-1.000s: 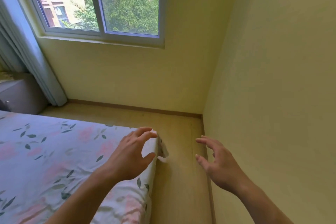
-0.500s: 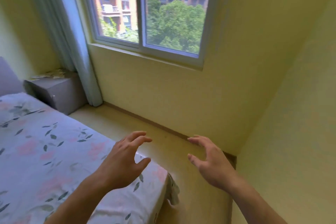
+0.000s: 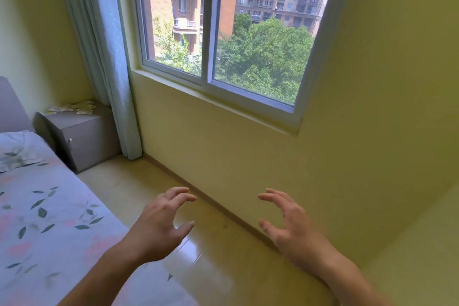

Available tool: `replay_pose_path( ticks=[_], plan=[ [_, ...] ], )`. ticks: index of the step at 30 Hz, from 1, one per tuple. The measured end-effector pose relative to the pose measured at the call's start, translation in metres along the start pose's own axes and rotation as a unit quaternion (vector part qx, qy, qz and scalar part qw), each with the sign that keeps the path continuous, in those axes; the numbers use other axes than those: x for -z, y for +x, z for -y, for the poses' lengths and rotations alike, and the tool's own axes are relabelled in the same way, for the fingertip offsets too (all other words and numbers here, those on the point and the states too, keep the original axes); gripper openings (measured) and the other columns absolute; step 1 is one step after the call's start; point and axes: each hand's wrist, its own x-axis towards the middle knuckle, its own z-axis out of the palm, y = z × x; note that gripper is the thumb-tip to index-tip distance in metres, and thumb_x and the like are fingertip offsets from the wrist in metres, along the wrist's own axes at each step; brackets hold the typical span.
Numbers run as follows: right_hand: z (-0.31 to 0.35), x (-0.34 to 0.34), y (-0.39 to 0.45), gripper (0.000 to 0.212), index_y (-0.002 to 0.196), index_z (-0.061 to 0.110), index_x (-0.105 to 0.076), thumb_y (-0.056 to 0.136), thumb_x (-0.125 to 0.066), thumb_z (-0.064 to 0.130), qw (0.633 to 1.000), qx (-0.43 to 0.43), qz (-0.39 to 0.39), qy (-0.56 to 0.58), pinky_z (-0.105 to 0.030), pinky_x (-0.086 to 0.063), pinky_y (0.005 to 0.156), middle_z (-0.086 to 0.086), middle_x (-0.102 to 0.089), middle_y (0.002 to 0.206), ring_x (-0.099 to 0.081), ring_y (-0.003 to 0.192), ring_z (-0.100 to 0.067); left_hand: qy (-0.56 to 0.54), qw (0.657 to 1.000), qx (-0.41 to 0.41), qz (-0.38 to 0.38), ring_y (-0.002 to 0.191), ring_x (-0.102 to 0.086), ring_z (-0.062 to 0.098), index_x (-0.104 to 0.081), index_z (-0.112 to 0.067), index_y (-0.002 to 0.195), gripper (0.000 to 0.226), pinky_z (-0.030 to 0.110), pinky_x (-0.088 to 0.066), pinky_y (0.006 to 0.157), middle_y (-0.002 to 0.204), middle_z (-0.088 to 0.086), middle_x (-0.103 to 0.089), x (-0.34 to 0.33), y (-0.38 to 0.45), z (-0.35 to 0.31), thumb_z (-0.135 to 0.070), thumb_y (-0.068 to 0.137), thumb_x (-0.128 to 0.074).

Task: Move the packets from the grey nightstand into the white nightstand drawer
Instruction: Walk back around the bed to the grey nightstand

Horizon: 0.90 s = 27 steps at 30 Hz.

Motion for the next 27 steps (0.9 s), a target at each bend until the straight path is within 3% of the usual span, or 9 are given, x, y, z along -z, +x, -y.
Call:
replay_pose_path(
  ticks=[2,7,11,22,27],
  plan=[
    [-0.018,0.022,0.034,0.050,0.141,0.042,-0.050,0.095,-0.069,0.033,1.000,-0.009,-0.006,-0.009,-0.024,-0.023,0.120,0.030,-0.033,0.153,-0.031,0.140,0.007,0.007,1.000,-0.017,0.004,0.138,-0.038,0.006,-0.048,-0.040,0.141,0.054,0.027,-0.030,0.114,0.151,-0.023,-0.034,-0.004,0.044,-0.011,-0.046,0.091,-0.066],
    [-0.046,0.059,0.128,0.052,0.140,0.048,-0.048,0.094,-0.069,0.037,1.000,0.007,-0.008,-0.012,-0.039,-0.033,0.122,0.032,-0.034,0.153,-0.034,0.141,0.005,-0.011,0.999,-0.035,-0.008,0.141,-0.032,0.004,-0.046,-0.041,0.143,0.054,0.026,-0.027,0.118,0.154,-0.025,-0.031,-0.007,0.140,-0.040,-0.046,0.092,-0.065],
    [-0.063,0.064,0.219,0.051,0.140,0.044,-0.050,0.094,-0.070,0.039,0.999,0.039,0.015,-0.013,-0.039,-0.035,0.121,0.030,-0.036,0.151,-0.038,0.139,0.002,0.002,1.000,-0.012,-0.025,0.144,-0.028,0.005,-0.046,-0.040,0.144,0.055,0.026,-0.023,0.120,0.158,-0.022,-0.027,-0.014,0.208,-0.033,-0.045,0.092,-0.065],
    [-0.068,0.067,0.484,0.050,0.141,0.048,-0.045,0.094,-0.064,0.047,0.978,0.173,0.114,-0.033,-0.032,-0.036,0.118,0.035,-0.032,0.151,-0.038,0.139,0.004,0.038,0.983,0.151,-0.101,0.148,-0.024,0.004,-0.041,-0.044,0.147,0.062,0.028,-0.022,0.122,0.163,-0.023,-0.021,-0.001,0.363,0.037,-0.050,0.090,-0.065],
    [-0.028,0.026,0.576,0.051,0.142,0.047,-0.045,0.095,-0.064,0.045,0.952,0.245,0.183,-0.018,-0.033,-0.036,0.118,0.032,-0.033,0.152,-0.037,0.139,0.003,0.064,0.956,0.247,-0.142,0.152,-0.015,0.004,-0.034,-0.046,0.151,0.067,0.016,-0.007,0.117,0.161,-0.025,-0.015,0.023,0.375,0.074,-0.049,0.091,-0.065]
  ],
)
